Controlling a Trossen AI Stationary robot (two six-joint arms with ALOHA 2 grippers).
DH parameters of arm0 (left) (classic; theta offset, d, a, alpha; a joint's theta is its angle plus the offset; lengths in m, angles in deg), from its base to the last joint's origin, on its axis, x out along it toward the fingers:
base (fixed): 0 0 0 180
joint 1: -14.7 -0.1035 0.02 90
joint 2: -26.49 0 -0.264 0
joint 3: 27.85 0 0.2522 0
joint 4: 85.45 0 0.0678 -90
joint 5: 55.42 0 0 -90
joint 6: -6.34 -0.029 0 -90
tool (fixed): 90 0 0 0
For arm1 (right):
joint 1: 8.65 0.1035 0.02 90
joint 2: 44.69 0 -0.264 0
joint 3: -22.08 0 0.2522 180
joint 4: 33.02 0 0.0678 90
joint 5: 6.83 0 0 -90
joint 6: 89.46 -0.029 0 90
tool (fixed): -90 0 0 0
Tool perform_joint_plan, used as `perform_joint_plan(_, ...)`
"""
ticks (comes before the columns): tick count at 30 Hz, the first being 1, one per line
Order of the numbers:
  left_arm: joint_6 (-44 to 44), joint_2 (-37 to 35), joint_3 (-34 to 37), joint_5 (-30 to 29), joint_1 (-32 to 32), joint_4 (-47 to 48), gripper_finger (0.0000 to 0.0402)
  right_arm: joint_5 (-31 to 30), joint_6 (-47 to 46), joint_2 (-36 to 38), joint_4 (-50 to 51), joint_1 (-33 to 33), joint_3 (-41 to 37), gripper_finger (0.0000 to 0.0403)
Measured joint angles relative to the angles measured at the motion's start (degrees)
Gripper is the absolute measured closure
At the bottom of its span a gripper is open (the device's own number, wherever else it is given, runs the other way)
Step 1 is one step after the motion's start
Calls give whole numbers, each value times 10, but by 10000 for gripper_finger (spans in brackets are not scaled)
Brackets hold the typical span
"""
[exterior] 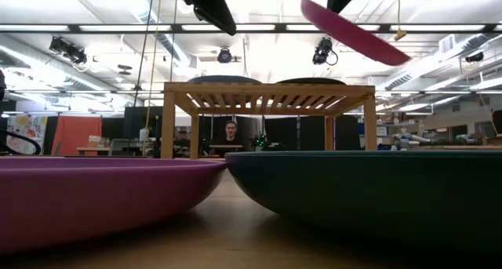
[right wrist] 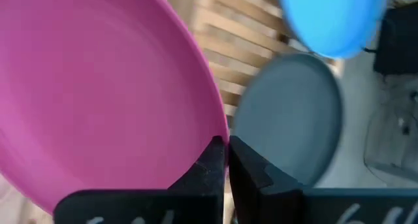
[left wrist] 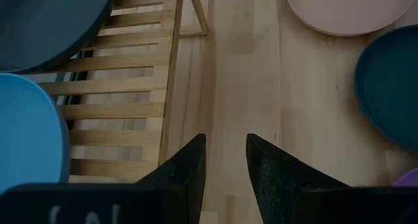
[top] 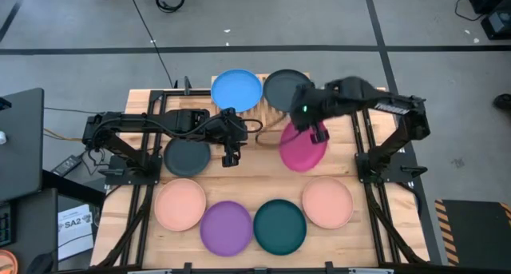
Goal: Place and stack plates onto a shelf
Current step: Stack the pink plate on the black plate on the shelf
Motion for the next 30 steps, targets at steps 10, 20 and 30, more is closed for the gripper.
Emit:
perform_joint_plan(10, 0, 0, 0, 0, 0, 0, 285, 35, 75, 0, -43, -153, 52, 390)
perform_joint_plan(20, 3, 0, 0, 0, 0, 0, 285, 135, 94, 0, -160, -309, 52, 390)
perform_joint_plan(30, 3, 0, 0, 0, 0, 0, 285, 213, 56, -1, -185, -409, 44, 390)
